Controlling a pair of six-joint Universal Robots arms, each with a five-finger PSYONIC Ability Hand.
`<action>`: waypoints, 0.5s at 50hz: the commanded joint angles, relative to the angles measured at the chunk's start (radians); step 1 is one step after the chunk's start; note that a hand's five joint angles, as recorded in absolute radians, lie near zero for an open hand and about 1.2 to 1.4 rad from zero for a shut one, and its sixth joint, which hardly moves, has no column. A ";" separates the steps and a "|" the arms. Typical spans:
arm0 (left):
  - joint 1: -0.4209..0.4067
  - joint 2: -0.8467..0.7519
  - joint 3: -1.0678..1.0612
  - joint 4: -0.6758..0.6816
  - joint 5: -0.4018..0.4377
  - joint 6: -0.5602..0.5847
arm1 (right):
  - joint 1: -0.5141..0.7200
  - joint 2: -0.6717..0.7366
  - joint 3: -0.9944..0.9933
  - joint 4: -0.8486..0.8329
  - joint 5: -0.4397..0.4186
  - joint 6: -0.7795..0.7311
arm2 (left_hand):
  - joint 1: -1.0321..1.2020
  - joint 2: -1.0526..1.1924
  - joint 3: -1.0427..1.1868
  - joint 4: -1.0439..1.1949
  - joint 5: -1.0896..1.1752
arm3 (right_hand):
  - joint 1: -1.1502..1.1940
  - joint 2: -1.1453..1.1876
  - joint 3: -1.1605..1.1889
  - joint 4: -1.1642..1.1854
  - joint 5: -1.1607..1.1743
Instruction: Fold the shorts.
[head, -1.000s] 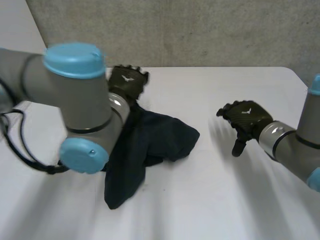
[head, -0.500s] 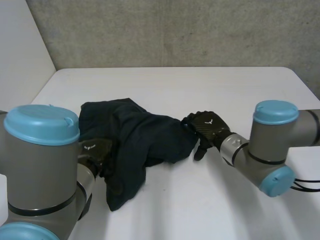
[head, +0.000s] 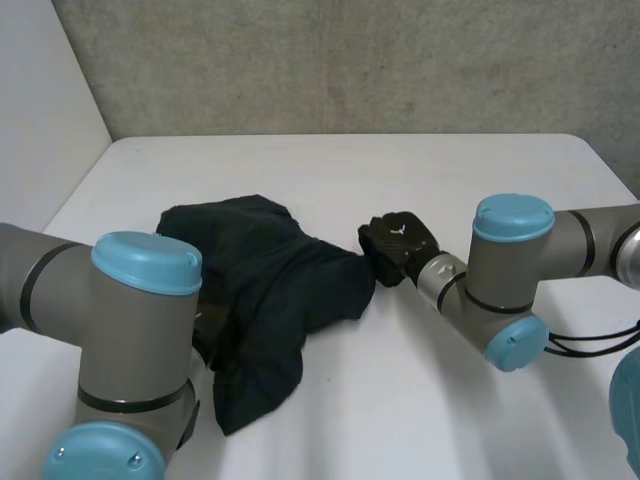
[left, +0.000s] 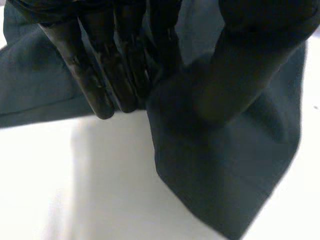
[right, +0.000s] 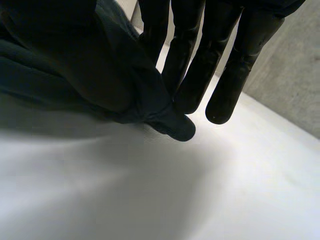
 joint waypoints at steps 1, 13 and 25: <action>0.016 0.015 0.097 0.011 -0.066 0.059 | -0.003 -0.150 -0.001 0.025 0.006 0.002 | 0.728 0.714 0.726 0.722 0.725 | 0.446 0.227 0.213 0.210 0.254; 0.068 0.250 0.255 -0.055 0.007 0.548 | -0.030 -0.489 -0.075 0.324 0.012 -0.108 | 0.728 0.714 0.726 0.722 0.725 | 0.446 0.227 0.213 0.210 0.254; 0.175 0.079 0.309 -0.051 0.096 0.723 | 0.022 -0.482 -0.047 0.537 0.083 -0.193 | 0.728 0.714 0.726 0.722 0.725 | 0.446 0.227 0.213 0.210 0.254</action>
